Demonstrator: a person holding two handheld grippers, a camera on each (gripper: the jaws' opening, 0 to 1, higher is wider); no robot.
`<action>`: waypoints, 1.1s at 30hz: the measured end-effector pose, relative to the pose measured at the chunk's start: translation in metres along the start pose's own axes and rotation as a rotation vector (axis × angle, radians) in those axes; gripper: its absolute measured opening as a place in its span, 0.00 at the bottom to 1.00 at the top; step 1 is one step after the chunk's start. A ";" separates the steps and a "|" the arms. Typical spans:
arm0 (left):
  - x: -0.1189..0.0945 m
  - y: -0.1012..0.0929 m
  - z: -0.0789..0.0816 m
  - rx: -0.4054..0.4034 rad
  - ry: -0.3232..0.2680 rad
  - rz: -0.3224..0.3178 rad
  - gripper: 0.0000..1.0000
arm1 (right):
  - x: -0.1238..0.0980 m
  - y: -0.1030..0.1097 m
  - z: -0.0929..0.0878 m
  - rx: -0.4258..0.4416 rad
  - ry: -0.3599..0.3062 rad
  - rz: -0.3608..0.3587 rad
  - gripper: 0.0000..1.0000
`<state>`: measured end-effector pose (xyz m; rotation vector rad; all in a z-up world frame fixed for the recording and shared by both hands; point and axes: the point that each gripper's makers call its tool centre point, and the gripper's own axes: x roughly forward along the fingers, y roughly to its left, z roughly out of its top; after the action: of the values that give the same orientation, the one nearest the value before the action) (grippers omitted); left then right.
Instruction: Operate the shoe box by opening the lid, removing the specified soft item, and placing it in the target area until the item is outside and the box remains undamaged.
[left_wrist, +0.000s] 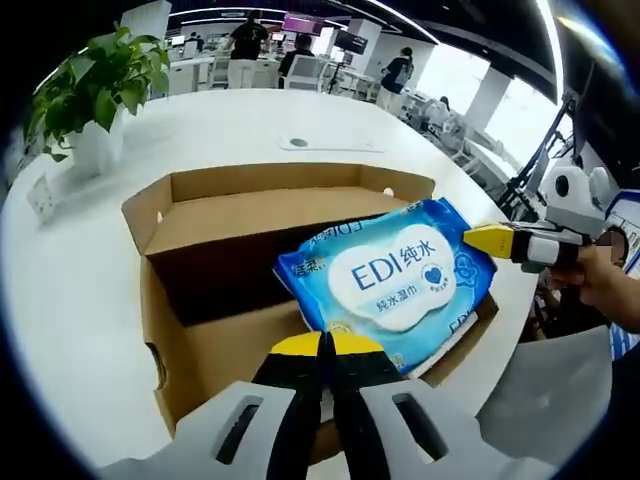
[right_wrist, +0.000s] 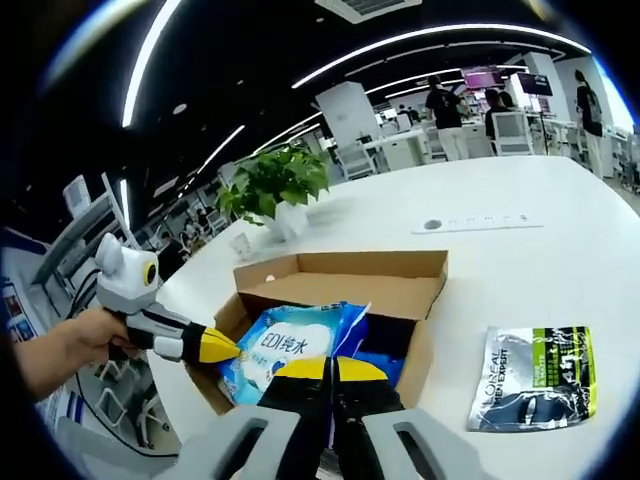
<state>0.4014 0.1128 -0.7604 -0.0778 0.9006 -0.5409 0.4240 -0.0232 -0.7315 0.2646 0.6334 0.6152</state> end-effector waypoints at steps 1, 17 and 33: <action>0.000 -0.001 0.000 0.003 -0.001 -0.001 0.00 | -0.001 0.000 0.001 0.002 -0.003 0.001 0.00; -0.002 -0.028 0.020 0.022 -0.041 -0.040 0.00 | -0.027 -0.022 0.006 0.063 -0.033 -0.024 0.00; 0.008 -0.077 0.050 0.068 -0.080 -0.104 0.00 | -0.065 -0.062 0.016 0.128 -0.073 -0.088 0.00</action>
<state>0.4116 0.0348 -0.7133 -0.0839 0.8029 -0.6601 0.4212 -0.1125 -0.7138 0.3748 0.6117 0.4792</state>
